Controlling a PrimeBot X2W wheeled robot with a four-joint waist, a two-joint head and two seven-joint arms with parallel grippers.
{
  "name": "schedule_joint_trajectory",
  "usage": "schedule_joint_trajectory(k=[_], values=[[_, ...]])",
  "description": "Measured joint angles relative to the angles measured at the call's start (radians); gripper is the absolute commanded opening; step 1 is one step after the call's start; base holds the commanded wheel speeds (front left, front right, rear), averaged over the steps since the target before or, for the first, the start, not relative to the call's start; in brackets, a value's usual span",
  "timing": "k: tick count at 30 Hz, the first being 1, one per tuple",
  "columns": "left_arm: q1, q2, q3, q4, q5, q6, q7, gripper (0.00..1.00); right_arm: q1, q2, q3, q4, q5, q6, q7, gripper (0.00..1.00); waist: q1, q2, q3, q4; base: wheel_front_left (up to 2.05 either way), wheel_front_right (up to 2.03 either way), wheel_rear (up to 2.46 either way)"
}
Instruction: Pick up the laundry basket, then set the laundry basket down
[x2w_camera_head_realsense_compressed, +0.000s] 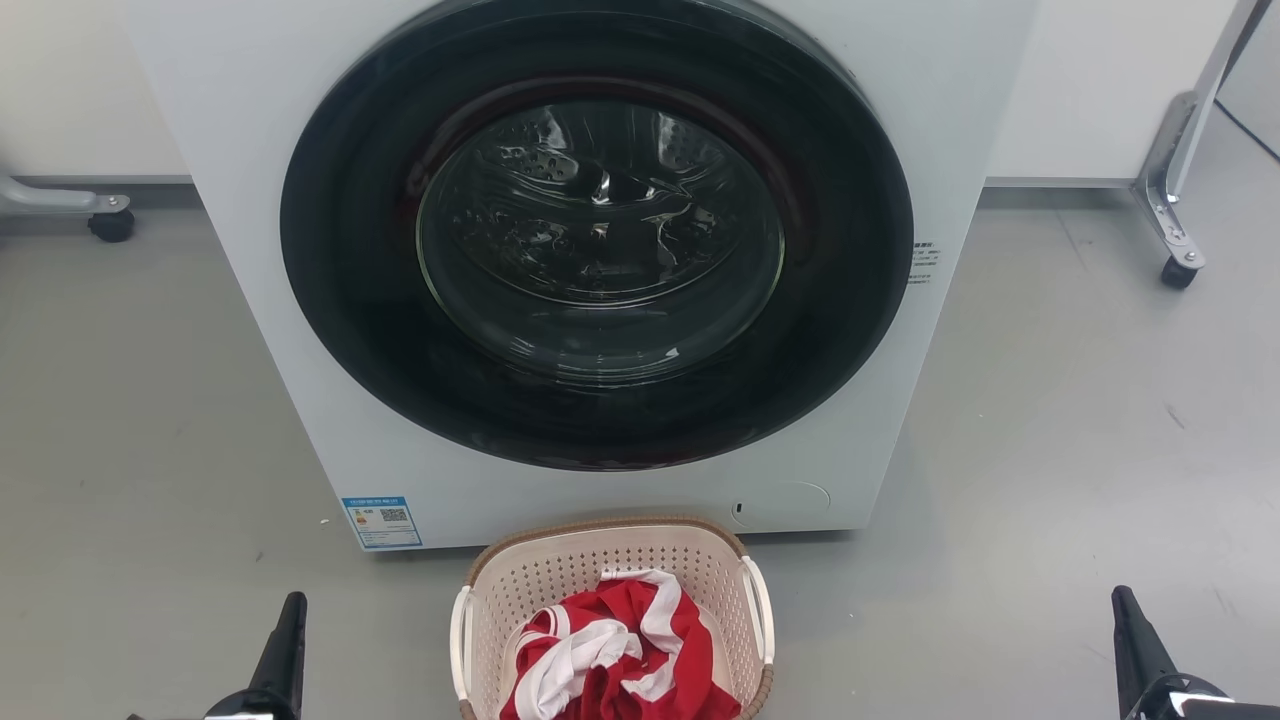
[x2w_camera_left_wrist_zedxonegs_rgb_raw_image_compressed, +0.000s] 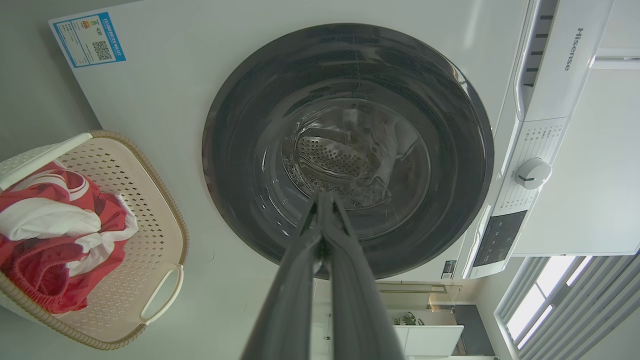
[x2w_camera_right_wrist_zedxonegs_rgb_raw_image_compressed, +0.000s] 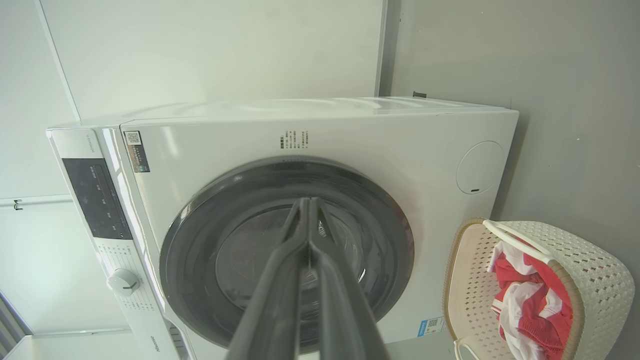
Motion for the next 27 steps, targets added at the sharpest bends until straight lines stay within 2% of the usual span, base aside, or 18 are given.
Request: schedule_joint_trajectory(k=[27], values=[[0.0,0.0,0.0,0.0,0.0,0.0,0.0,0.0,0.0,0.0,0.0,0.0,0.0,0.0,0.0,0.0,0.0,0.0,0.0,0.0,0.0,0.0,0.0]])
